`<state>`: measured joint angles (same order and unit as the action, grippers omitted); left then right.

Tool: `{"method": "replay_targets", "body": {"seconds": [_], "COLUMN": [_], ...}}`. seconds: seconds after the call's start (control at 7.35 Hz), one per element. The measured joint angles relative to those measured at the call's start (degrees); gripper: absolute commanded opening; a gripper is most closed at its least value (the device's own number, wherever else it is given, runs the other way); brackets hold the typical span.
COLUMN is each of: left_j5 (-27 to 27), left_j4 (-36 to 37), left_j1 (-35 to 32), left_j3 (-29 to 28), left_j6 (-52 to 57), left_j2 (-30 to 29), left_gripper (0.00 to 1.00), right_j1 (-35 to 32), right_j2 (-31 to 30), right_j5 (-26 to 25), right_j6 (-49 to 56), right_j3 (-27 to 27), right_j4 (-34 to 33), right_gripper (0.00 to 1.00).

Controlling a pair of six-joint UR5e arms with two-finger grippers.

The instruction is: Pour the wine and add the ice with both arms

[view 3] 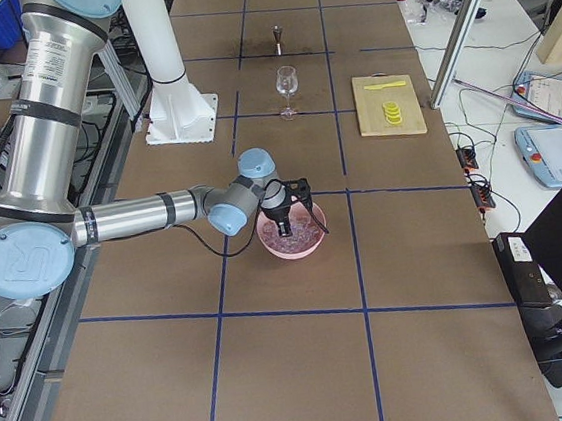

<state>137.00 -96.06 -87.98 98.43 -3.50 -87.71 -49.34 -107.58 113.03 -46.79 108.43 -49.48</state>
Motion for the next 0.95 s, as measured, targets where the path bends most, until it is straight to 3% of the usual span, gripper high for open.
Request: {"method": "replay_targets", "body": {"seconds": [0.54, 0.95], "left_j5": [-0.23, -1.3], "left_j4": [0.02, 0.69], "left_j1": [-0.07, -0.14], "left_j3": [-0.07, -0.2], "left_j6": [0.2, 0.32], "left_j2": [0.19, 0.42], "left_gripper": [1.0, 1.0], "right_j1": [-0.78, -1.76], "right_j2": [1.93, 15.89], "right_j5": [1.4, 1.94], "right_j6": [0.62, 0.14], "right_j3": [5.33, 10.39], "right_j4": [-2.94, -21.28], "right_gripper": [0.0, 0.0]}}
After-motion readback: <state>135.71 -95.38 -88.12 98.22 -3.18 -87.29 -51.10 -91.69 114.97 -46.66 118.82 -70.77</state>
